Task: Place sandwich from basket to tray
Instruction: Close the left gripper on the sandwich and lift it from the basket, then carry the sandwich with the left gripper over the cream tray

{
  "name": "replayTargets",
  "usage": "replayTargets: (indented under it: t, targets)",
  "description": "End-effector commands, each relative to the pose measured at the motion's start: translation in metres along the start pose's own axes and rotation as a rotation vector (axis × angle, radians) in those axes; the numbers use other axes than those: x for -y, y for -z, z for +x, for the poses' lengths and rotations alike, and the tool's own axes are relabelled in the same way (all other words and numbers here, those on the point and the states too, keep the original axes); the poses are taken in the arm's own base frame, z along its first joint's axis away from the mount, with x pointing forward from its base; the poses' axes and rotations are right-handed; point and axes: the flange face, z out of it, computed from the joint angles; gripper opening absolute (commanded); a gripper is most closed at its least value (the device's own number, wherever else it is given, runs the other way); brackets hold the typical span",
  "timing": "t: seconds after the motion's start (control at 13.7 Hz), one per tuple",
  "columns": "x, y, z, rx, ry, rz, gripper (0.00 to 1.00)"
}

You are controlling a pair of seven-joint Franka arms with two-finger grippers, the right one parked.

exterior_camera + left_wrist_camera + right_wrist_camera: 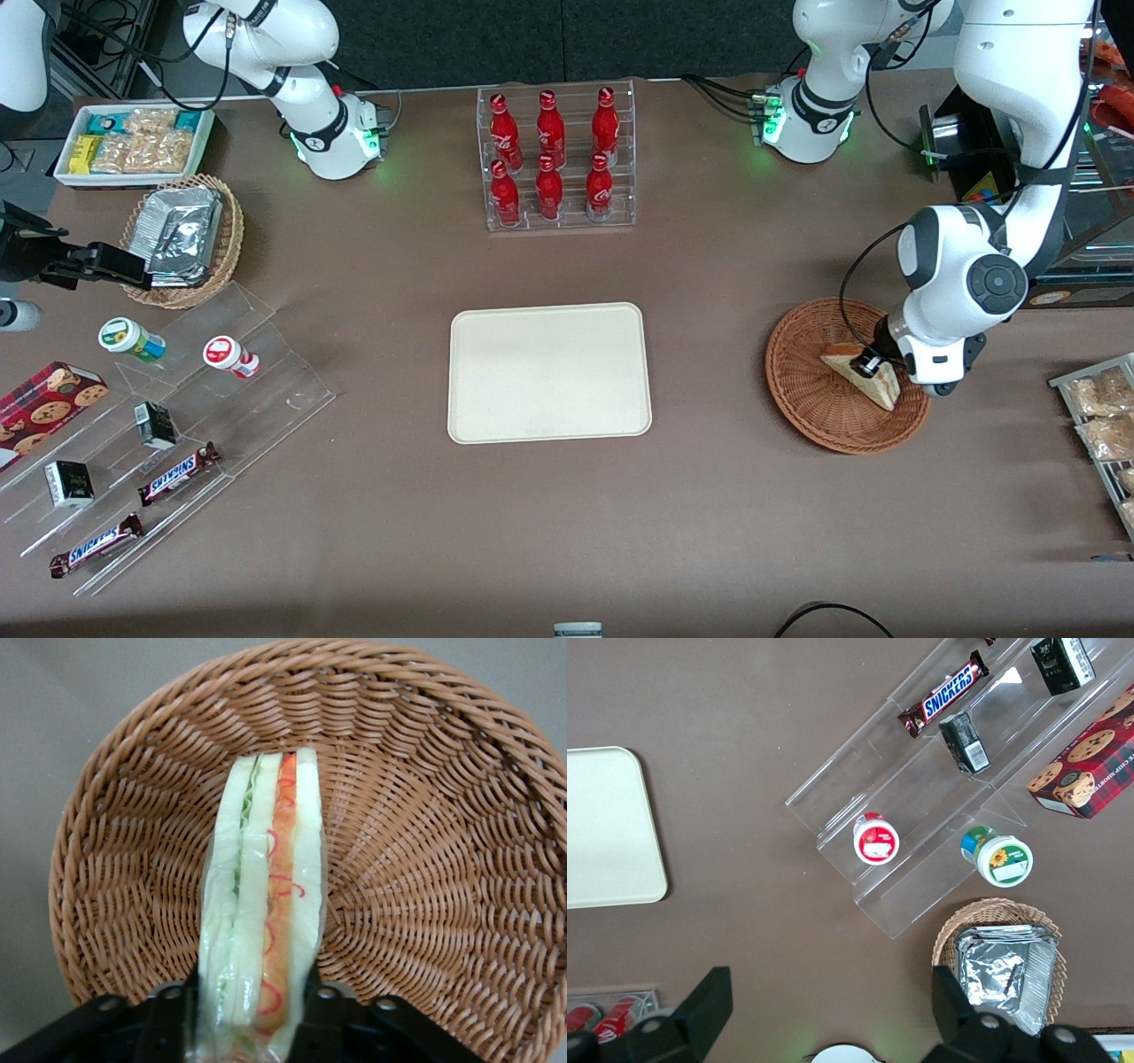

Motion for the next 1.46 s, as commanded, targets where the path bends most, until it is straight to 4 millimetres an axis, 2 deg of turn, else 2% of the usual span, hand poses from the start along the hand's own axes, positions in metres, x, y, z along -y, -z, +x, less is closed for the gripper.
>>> replayTargets:
  t: [0.0, 0.22, 0.29, 0.51, 0.66, 0.88, 1.02, 1.1, 1.39]
  targets:
    - [-0.001, 0.023, 0.000, 0.006, -0.002, 0.035, 0.04]
    - [-0.017, 0.075, -0.002, 0.023, -0.046, 0.117, 0.00]
    - [-0.027, 0.096, -0.007, 0.030, -0.063, 0.140, 0.00]
    - [-0.051, 0.139, -0.025, 0.025, -0.105, 0.152, 0.00]
    - [-0.075, 0.172, -0.048, 0.021, -0.146, 0.147, 0.00]
    - [-0.116, 0.204, -0.096, -0.013, -0.230, 0.104, 0.00]
    - [-0.142, 0.206, -0.126, -0.021, -0.302, 0.076, 0.00]
    - [-0.164, 0.204, -0.145, -0.031, -0.342, 0.055, 0.00]
    - [-0.240, 0.171, -0.230, -0.043, -0.493, 0.031, 0.00]
